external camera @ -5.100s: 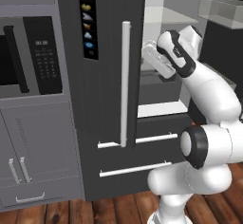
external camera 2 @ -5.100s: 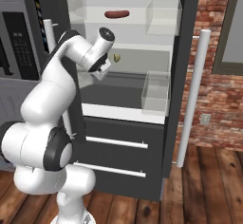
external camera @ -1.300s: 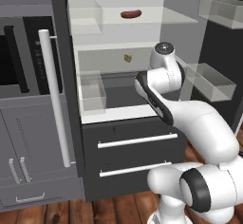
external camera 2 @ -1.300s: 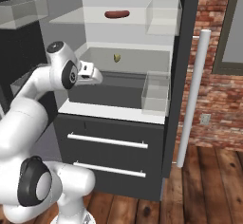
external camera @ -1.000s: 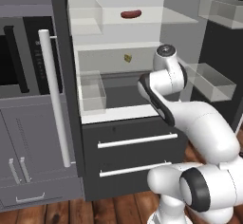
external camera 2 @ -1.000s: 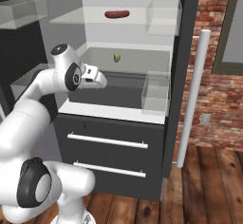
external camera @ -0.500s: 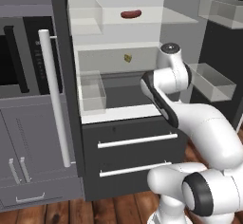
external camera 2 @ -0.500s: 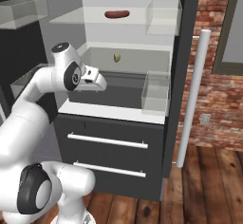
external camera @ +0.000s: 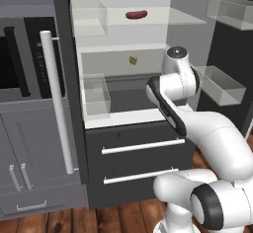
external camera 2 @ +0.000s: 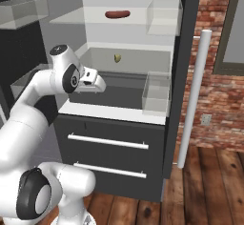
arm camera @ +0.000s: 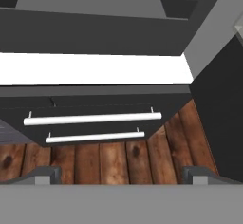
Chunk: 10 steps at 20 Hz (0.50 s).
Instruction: Retrieve the sausage and cheese from the fridge and place them on the cutting board on the counter.
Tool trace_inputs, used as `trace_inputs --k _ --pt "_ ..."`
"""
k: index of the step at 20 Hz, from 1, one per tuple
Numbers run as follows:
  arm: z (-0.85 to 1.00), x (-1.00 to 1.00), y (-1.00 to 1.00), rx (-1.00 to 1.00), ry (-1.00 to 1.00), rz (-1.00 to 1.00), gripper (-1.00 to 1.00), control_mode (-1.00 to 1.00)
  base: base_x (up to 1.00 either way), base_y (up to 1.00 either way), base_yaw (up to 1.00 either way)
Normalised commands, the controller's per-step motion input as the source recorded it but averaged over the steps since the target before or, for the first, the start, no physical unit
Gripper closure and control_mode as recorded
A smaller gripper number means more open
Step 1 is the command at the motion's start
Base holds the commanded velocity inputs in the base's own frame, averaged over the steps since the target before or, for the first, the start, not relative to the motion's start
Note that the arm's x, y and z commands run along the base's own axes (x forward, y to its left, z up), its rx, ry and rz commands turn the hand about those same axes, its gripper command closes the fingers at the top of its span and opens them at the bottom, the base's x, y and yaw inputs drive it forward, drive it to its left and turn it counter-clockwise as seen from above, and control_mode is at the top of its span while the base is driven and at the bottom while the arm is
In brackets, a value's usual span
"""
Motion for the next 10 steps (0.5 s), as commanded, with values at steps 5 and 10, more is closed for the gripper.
trace_inputs --k 5,10 --pt "0.00 0.00 0.00 0.00 0.00 0.00 -1.00 -1.00 0.00 0.00 0.00" --pt "0.00 0.00 0.00 0.00 0.00 0.00 -1.00 -1.00 0.00 0.00 0.00"
